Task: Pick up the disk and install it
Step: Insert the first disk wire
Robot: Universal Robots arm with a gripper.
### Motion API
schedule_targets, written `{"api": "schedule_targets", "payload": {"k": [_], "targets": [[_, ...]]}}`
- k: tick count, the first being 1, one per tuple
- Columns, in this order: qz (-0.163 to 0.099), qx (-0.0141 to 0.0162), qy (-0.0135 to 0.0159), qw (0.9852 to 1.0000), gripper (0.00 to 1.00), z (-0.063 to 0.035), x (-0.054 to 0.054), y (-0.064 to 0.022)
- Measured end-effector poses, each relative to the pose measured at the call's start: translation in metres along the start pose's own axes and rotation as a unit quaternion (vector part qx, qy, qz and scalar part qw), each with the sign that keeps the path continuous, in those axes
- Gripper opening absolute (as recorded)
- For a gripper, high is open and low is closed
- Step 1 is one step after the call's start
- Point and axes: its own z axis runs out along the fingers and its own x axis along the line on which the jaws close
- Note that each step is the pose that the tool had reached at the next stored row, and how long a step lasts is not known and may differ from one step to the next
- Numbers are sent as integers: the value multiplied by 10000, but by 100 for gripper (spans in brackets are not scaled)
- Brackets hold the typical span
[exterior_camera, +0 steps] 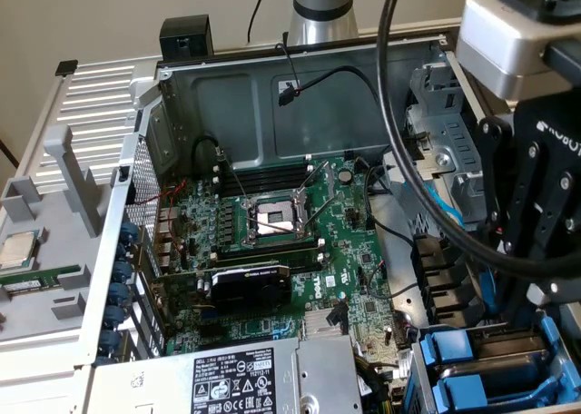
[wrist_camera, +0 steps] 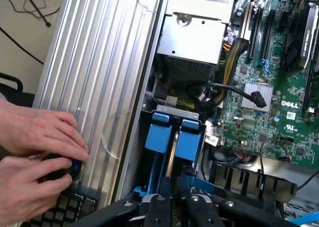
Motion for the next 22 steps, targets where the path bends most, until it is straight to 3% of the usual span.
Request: {"api": "schedule_targets", "payload": {"k": [4, 10, 22], "targets": [[-6, -47, -4, 10000, 17, -10, -10, -48], [4, -63, -9, 10000, 17, -19, -28, -112], [34, -68, -19, 10000, 17, -23, -42, -128]]}}
